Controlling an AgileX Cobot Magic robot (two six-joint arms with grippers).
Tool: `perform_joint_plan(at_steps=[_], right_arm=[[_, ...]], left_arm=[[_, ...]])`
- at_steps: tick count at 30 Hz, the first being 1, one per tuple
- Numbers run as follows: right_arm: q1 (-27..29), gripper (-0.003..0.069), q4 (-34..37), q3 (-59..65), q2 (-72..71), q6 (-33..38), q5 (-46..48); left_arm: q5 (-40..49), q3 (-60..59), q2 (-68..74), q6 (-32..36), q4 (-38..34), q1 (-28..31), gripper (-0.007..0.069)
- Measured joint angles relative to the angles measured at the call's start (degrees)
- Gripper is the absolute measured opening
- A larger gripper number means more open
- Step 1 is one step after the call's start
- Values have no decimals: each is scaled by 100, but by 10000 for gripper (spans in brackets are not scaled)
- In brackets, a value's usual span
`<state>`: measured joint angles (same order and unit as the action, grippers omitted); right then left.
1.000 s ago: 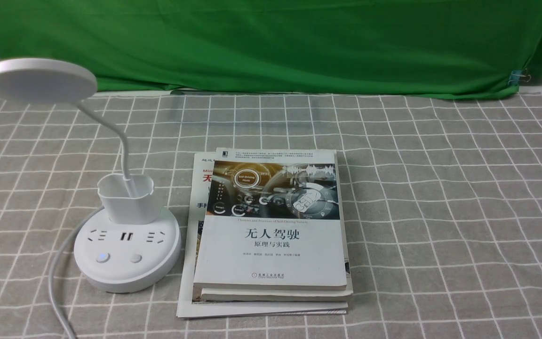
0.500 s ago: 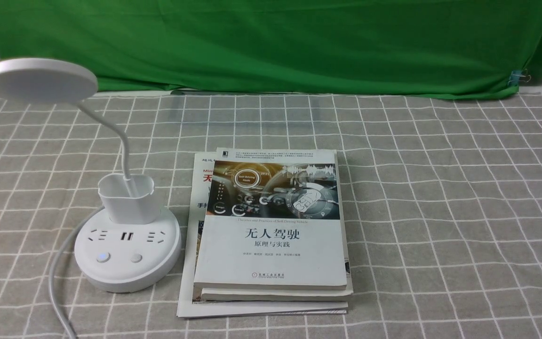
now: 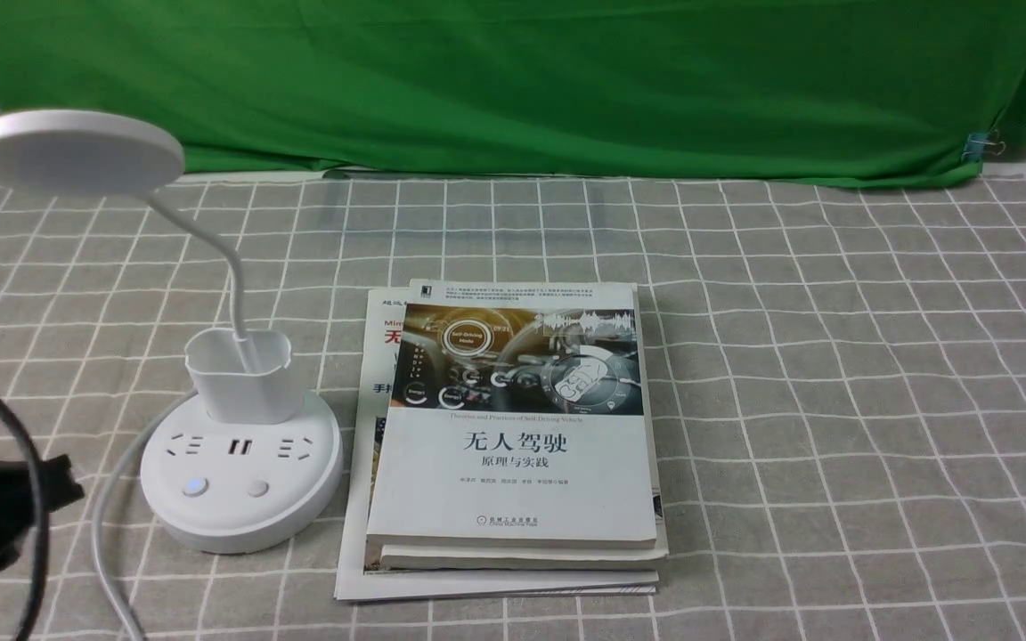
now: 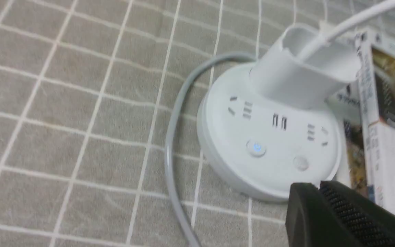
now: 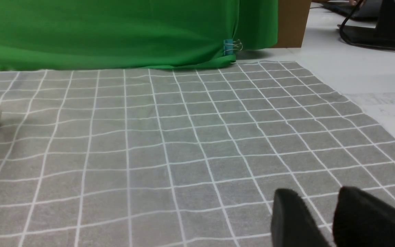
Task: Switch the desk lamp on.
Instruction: Use the left arm to press the button switch on the lamp holder
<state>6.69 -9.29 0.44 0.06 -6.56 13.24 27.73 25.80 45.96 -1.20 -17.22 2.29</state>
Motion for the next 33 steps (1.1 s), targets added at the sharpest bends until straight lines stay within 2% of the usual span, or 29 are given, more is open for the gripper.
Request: perform_joint_plan(at_steps=[5,8,12,13,15,17,18,24,33], right_arm=[[0,245,0,0,0,0,0],[0,245,0,0,0,0,0],[0,245,0,0,0,0,0],[0,245,0,0,0,0,0],[0,245,0,0,0,0,0],[0,245,0,0,0,5,0],[0,245,0,0,0,0,0],[0,245,0,0,0,0,0],[0,245,0,0,0,0,0]], left_arm=[[914,776,1075,1151,-556,-7,19],[1047,1166,1481,1339,-547,-156,19],[963,1464,2042,710,284,-931,19],[944,1477,2067,662,337,-977,19],[828,1553,2421,-57,1110,-1555,19],[786,1598,2604,-413,1474,-1766,19],[697,1660,2873,-822,1918,-1959,19],[50,1684,3552,-1347,2631,-2068,19],[-516,1713,4049,-1371,2857,-2070,19]])
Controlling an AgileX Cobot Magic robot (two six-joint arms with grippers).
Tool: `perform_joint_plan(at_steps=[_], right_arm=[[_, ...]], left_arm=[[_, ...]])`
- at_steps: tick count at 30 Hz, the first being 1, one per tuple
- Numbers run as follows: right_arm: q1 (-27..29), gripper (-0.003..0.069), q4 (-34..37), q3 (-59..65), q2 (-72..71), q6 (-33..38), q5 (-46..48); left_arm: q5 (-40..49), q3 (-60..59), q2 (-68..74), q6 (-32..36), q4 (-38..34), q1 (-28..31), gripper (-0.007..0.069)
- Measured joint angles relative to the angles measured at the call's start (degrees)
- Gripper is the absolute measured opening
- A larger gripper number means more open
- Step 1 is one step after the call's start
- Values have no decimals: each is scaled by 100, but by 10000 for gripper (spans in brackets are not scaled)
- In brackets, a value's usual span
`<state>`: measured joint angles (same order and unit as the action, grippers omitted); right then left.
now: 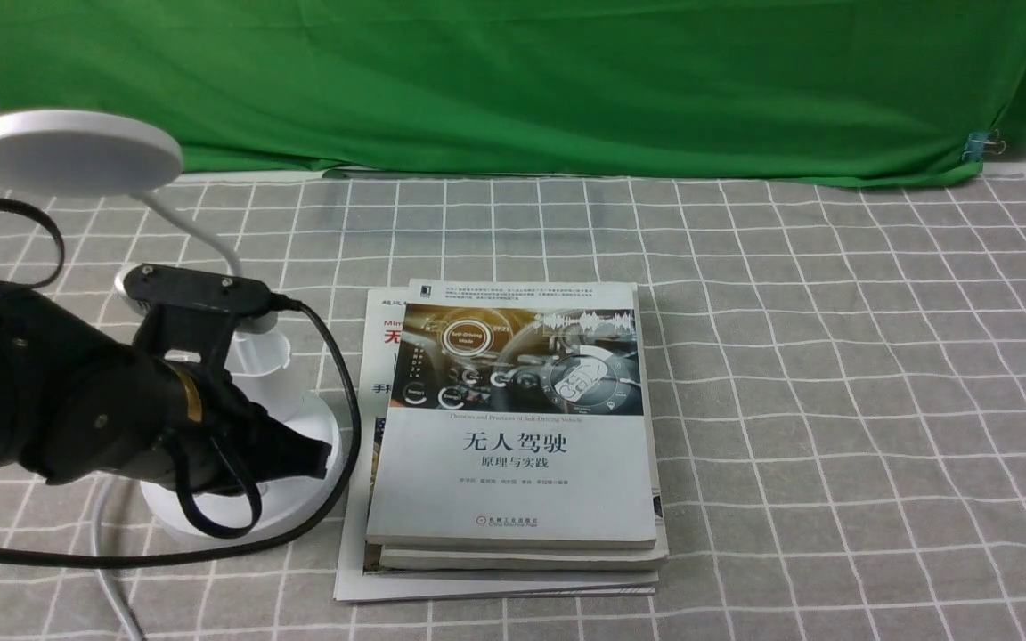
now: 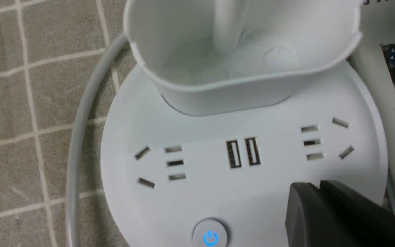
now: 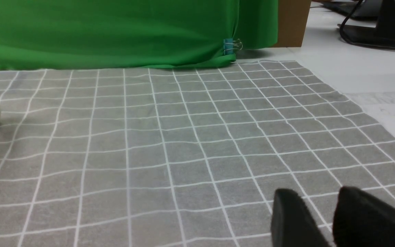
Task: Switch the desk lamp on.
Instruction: Use the left arm to press the button switch on the lamp holder
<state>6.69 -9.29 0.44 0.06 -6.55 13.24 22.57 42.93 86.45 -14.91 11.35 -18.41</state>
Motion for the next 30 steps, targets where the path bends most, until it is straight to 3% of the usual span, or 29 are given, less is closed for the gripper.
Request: perform_joint_plan(at_steps=[30], right_arm=[[0,245,0,0,0,0,0]], left_arm=[[-136,52,317,-45,5,0,19]])
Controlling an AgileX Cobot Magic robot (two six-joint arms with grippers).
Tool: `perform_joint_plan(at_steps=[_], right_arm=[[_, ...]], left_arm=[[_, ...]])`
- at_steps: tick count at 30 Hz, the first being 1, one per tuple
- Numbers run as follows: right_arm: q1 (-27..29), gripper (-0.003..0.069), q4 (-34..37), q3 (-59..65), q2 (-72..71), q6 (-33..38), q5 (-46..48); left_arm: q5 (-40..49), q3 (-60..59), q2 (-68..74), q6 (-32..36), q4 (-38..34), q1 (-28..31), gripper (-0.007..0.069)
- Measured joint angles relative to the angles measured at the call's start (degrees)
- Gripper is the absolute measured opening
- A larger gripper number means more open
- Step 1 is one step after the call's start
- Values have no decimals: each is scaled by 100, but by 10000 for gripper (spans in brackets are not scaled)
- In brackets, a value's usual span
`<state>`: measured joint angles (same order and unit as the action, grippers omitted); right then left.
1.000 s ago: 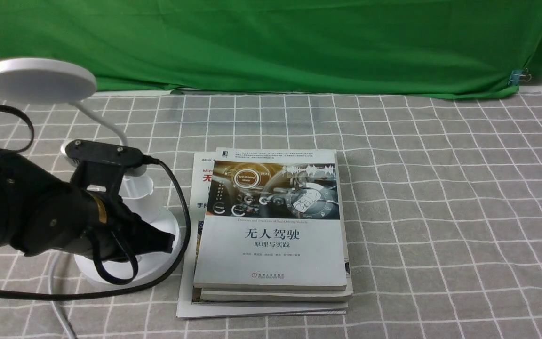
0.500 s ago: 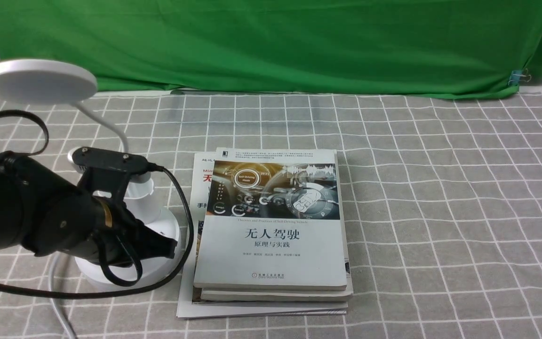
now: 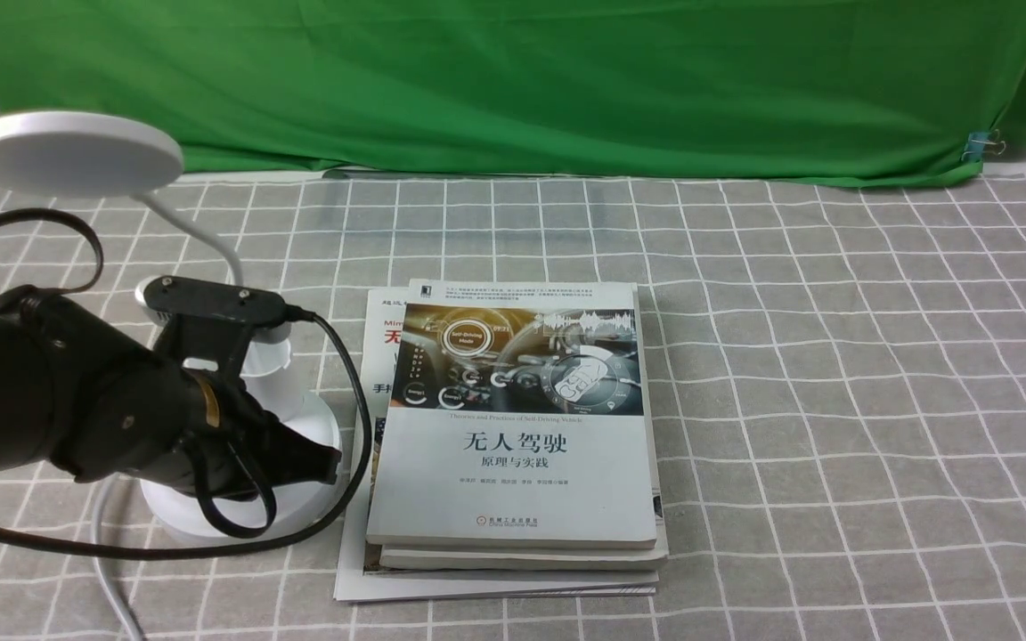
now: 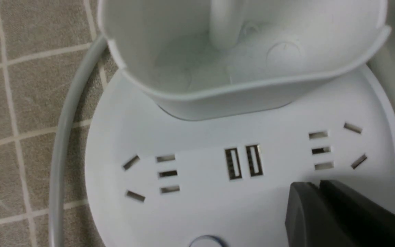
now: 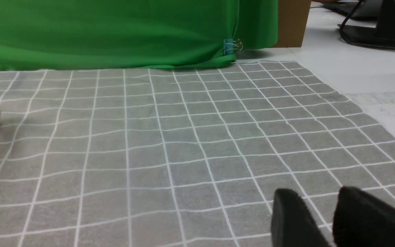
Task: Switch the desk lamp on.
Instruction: Use the left arm to press the button switch on the lamp holder
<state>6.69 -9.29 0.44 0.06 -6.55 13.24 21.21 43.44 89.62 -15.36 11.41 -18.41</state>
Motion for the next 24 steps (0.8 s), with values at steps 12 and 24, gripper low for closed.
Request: perform_joint_plan(at_steps=[12,24], right_arm=[[0,245,0,0,0,0,0],[0,245,0,0,0,0,0]], left_arm=[[73,6,-289,-110,-4,135,19],[100,-164,-301,-43,-304,135,19]])
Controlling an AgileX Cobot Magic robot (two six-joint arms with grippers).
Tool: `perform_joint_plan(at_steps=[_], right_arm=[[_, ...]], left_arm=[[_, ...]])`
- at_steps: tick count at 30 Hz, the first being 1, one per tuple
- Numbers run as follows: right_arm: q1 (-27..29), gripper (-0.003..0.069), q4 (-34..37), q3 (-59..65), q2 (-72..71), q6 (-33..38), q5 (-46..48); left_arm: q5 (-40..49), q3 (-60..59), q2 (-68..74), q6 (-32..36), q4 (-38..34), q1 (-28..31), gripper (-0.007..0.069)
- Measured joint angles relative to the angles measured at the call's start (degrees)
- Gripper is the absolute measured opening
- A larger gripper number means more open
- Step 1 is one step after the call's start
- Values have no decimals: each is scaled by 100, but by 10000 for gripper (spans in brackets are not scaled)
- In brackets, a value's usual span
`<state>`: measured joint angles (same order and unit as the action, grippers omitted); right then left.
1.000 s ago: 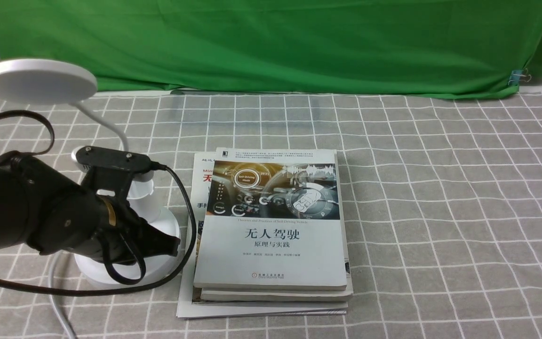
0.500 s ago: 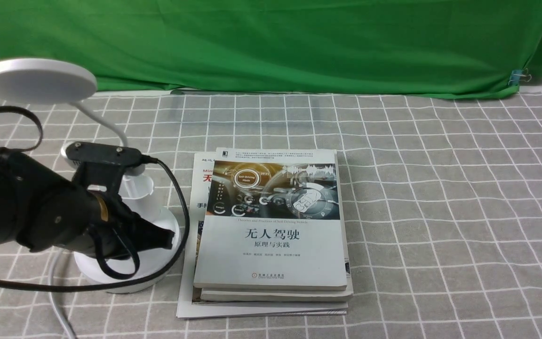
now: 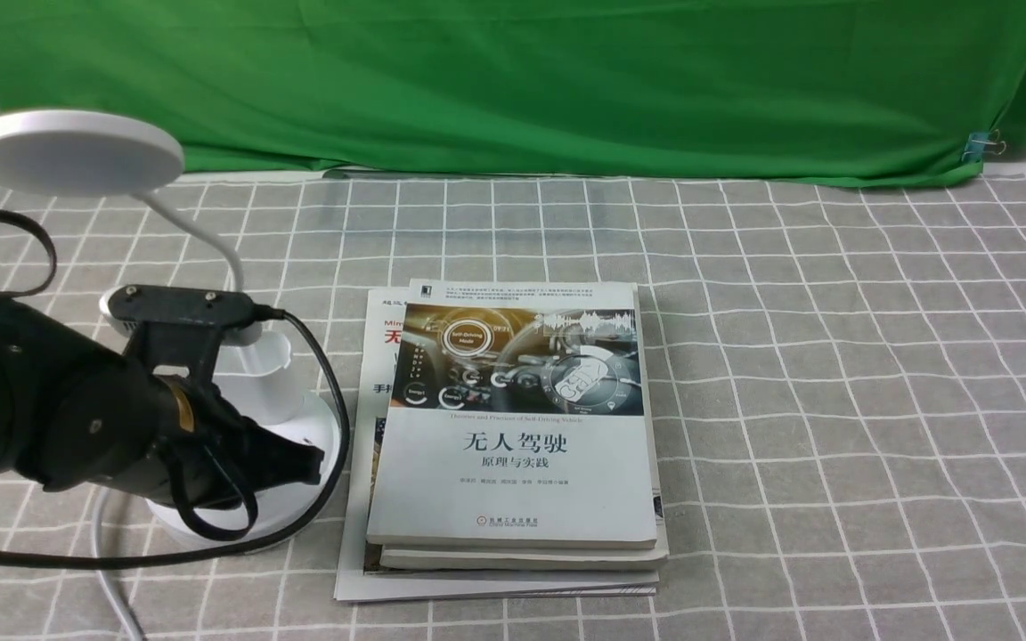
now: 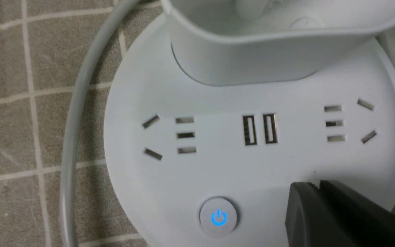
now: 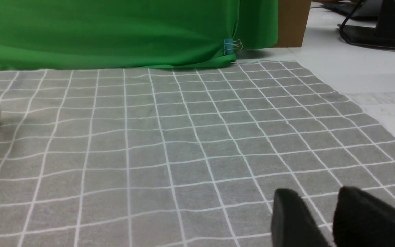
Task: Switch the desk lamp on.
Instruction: Use the left arm to press the button switch on the lamp holder
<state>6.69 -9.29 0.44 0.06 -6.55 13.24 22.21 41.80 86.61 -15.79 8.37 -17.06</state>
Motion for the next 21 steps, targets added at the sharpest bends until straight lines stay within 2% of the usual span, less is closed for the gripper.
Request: perform_joint_plan(at_steps=[21], right_arm=[[0,245,0,0,0,0,0]], left_arm=[[-63,24,250,115,6,0,19]])
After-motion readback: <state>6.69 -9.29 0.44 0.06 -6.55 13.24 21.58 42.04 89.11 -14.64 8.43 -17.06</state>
